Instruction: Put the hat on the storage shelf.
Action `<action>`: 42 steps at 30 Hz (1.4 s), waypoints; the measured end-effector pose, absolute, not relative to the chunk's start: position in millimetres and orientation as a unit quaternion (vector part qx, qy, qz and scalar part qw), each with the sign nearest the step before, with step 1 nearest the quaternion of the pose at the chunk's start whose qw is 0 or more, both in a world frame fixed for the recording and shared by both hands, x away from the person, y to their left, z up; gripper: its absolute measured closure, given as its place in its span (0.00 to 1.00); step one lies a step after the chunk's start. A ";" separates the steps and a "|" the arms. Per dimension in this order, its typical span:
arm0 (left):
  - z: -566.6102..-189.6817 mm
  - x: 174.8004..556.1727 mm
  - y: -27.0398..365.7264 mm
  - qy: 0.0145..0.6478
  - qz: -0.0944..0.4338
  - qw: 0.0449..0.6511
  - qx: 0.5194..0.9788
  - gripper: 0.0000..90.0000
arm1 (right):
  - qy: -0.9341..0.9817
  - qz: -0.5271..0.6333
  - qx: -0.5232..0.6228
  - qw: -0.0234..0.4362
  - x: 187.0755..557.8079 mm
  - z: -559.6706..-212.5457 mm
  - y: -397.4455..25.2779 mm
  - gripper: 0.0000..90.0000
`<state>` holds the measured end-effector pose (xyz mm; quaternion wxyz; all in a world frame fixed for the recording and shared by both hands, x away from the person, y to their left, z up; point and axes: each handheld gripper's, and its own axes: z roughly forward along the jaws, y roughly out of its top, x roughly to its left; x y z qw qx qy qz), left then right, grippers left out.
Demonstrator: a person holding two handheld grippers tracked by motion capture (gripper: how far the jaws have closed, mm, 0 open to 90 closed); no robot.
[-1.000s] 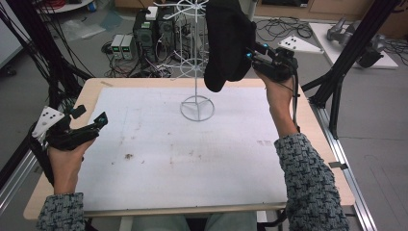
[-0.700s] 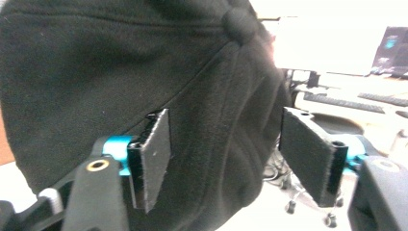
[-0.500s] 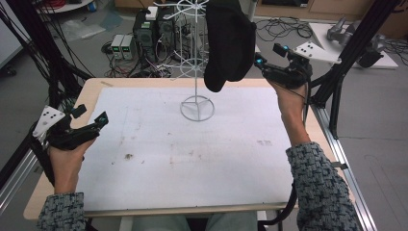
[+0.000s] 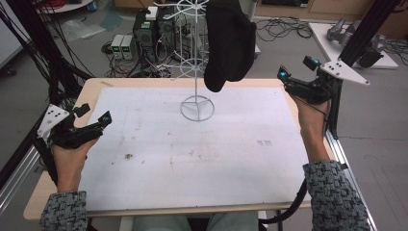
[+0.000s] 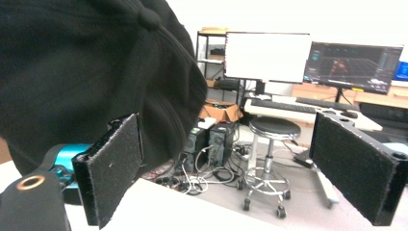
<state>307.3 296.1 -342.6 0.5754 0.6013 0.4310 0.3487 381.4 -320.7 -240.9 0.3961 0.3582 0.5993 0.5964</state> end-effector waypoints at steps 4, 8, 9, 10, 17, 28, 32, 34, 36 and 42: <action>-343.2 308.1 295.2 0.431 0.348 0.573 0.604 0.20 | 0.605 0.575 0.370 0.408 371.6 -258.9 -330.6 0.12; -344.7 308.6 293.7 0.432 0.346 0.571 0.606 0.20 | 0.610 0.560 0.376 0.416 359.7 -283.4 -336.3 0.12; -345.1 308.5 293.2 0.432 0.348 0.569 0.607 0.20 | 0.613 0.558 0.375 0.415 357.7 -287.8 -336.6 0.12; -345.1 308.5 293.2 0.432 0.348 0.569 0.607 0.20 | 0.614 0.556 0.376 0.416 356.0 -292.0 -336.7 0.12; -345.6 308.5 292.8 0.433 0.349 0.566 0.609 0.20 | 0.618 0.550 0.389 0.405 349.6 -314.4 -338.6 0.12; -347.4 309.3 290.6 0.434 0.349 0.561 0.613 0.20 | 0.624 0.547 0.409 0.379 345.6 -344.0 -341.8 0.12; -347.7 309.7 290.2 0.433 0.350 0.560 0.613 0.20 | 0.621 0.550 0.416 0.373 346.4 -345.2 -341.6 0.12; -348.5 310.0 290.2 0.434 0.349 0.559 0.615 0.20 | 0.626 0.546 0.418 0.368 346.1 -346.4 -339.7 0.12; -349.7 310.6 289.6 0.436 0.348 0.559 0.614 0.20 | 0.623 0.550 0.416 0.369 345.2 -348.3 -339.6 0.12; -350.9 312.3 289.3 0.436 0.347 0.557 0.617 0.20 | 0.639 0.535 0.422 0.357 344.0 -368.6 -336.7 0.12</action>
